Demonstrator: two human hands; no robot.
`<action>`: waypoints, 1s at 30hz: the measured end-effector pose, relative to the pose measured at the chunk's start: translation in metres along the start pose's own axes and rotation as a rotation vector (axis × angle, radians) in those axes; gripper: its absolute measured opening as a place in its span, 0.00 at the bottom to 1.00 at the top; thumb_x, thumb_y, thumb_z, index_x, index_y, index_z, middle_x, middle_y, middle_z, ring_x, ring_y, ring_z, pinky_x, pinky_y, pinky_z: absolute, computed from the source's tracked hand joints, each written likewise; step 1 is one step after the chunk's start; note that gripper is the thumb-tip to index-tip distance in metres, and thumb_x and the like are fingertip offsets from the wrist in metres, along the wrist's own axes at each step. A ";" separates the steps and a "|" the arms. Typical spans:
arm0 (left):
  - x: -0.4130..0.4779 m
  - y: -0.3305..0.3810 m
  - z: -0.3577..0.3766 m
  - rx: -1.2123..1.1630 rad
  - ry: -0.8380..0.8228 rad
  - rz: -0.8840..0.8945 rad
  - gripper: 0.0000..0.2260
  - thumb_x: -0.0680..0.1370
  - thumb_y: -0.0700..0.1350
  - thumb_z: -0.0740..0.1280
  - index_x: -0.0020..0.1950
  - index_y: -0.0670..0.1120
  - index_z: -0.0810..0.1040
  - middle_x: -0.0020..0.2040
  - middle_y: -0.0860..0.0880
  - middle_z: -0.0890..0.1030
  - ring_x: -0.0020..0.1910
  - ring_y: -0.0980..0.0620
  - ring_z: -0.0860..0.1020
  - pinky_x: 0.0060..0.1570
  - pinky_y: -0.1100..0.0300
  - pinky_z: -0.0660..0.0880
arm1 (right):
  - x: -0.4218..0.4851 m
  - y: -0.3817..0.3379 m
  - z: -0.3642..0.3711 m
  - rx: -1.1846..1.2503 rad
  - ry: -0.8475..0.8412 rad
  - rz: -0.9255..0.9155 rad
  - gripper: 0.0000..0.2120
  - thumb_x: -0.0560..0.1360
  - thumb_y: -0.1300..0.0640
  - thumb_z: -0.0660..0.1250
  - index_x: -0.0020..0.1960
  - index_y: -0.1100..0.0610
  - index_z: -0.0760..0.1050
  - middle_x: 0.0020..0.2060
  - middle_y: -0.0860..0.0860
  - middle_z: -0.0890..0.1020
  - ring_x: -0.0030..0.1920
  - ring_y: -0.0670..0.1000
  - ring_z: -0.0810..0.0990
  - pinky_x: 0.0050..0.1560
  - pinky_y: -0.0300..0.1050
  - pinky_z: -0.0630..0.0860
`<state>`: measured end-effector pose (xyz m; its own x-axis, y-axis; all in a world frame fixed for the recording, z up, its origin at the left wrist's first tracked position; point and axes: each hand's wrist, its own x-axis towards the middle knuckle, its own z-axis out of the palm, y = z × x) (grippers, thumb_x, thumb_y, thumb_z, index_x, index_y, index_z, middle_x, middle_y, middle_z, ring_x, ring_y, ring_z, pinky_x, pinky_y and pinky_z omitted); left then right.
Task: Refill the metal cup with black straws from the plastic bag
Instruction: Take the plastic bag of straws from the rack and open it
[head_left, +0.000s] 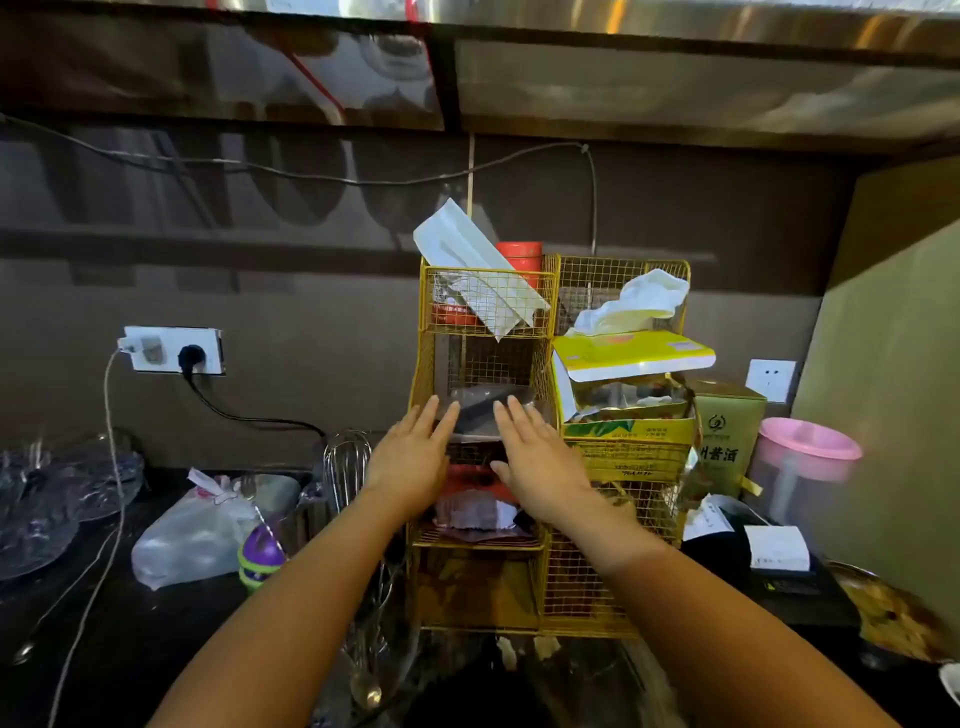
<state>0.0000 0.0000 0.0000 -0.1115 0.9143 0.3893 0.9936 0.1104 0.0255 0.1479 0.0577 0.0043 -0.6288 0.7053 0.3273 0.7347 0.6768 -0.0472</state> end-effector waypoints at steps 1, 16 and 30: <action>0.004 0.001 0.001 0.015 -0.004 -0.012 0.27 0.79 0.45 0.54 0.72 0.50 0.41 0.76 0.43 0.47 0.74 0.44 0.50 0.71 0.50 0.55 | 0.004 0.000 0.002 -0.015 -0.006 -0.005 0.31 0.78 0.52 0.55 0.72 0.54 0.39 0.75 0.54 0.44 0.74 0.55 0.44 0.73 0.52 0.50; 0.012 -0.001 -0.006 -0.010 0.157 0.050 0.17 0.73 0.34 0.61 0.60 0.44 0.73 0.60 0.43 0.77 0.59 0.42 0.72 0.48 0.49 0.74 | 0.005 -0.008 -0.012 -0.040 0.122 -0.007 0.18 0.73 0.69 0.58 0.62 0.63 0.66 0.62 0.60 0.73 0.64 0.58 0.69 0.57 0.53 0.72; -0.031 0.019 -0.121 -0.021 0.457 0.169 0.15 0.69 0.29 0.61 0.55 0.38 0.75 0.52 0.36 0.80 0.53 0.38 0.75 0.48 0.44 0.74 | -0.033 -0.024 -0.104 0.063 0.380 -0.080 0.07 0.71 0.70 0.58 0.46 0.63 0.71 0.43 0.62 0.80 0.44 0.62 0.78 0.35 0.48 0.64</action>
<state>0.0251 -0.0729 0.0996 0.0665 0.6534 0.7541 0.9977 -0.0368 -0.0561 0.1775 -0.0041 0.0933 -0.5354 0.5298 0.6578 0.6630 0.7461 -0.0613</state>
